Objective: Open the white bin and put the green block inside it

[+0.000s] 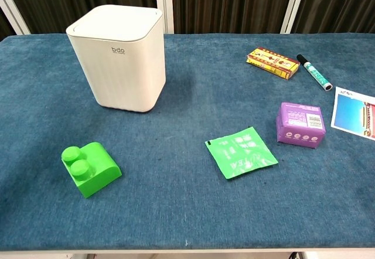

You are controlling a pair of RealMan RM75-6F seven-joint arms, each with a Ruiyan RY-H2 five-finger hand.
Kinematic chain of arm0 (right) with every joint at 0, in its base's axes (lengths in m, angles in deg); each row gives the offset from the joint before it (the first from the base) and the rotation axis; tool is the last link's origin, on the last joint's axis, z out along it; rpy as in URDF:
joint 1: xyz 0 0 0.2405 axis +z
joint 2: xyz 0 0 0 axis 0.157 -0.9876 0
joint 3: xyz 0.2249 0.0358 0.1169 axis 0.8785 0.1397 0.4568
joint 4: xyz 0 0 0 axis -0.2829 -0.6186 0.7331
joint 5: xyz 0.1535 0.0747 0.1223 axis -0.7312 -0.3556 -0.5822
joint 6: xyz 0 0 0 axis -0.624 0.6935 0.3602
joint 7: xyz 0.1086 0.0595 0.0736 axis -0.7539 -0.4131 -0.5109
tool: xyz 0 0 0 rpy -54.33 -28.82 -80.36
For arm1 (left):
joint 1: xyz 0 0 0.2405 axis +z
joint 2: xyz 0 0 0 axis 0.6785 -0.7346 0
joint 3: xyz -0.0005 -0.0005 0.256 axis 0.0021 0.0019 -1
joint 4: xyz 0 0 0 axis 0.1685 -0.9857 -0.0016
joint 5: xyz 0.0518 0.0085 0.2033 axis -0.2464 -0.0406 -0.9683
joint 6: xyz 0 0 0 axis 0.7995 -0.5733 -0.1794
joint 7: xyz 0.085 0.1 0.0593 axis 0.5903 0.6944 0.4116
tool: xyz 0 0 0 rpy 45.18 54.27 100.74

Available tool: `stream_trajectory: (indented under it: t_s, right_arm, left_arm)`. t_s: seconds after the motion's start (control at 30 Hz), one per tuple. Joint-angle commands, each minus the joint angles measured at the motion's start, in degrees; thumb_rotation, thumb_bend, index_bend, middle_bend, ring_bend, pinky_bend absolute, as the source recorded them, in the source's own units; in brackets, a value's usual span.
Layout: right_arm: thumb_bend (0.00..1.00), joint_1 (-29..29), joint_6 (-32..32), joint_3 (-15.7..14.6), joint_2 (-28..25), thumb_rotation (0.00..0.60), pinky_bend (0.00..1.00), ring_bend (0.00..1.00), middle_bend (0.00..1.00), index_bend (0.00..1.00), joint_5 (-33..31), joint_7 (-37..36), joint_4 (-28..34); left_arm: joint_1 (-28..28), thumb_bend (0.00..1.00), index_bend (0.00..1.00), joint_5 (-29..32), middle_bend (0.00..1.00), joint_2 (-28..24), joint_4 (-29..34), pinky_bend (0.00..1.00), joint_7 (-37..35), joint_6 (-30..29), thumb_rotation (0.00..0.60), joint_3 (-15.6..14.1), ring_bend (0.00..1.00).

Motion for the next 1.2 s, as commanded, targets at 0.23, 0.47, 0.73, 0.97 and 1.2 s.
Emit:
stream_trajectory:
  t_s: [0.23, 0.47, 0.73, 0.97, 1.2]
  right_arm:
    - [0.31, 0.64, 1.15, 0.58, -0.45, 0.6, 0.0, 0.0, 0.0, 0.0, -1.43, -0.67, 0.18]
    - [0.31, 0.6, 1.0, 0.42, -0.41, 0.6, 0.0, 0.0, 0.0, 0.0, -1.28, -0.44, 0.27]
    - [0.31, 0.45, 0.48, 0.36, -0.49, 0.6, 0.0, 0.0, 0.0, 0.0, -1.11, -0.79, 0.18]
    - [0.31, 0.36, 0.07, 0.35, -0.64, 0.6, 0.0, 0.0, 0.0, 0.0, -0.95, -1.29, 0.05]
    - [0.31, 0.38, 0.11, 0.23, -0.71, 0.6, 0.0, 0.0, 0.0, 0.0, -0.86, -1.41, 0.06]
  left_arm:
    - [-11.54, 0.4, 0.14, 21.6, 0.16, 2.81, 9.6, 0.81, 25.76, 13.23, 0.6, 9.24, 0.79]
    - [-14.0, 0.39, 0.16, 25.39, 0.2, 5.82, 10.27, 0.82, 33.8, 12.73, 0.6, 7.81, 0.81]
    - [-15.22, 0.39, 0.18, 24.94, 0.21, 8.7, 8.54, 0.82, 37.77, 11.43, 0.6, 5.28, 0.81]
    - [-16.32, 0.39, 0.21, 26.64, 0.27, 10.01, 7.4, 0.82, 39.09, 11.72, 0.6, 4.56, 0.81]
    - [-15.92, 0.37, 0.21, 16.02, 0.17, 9.76, 7.11, 0.82, 36.25, 5.45, 0.6, 4.53, 0.8]
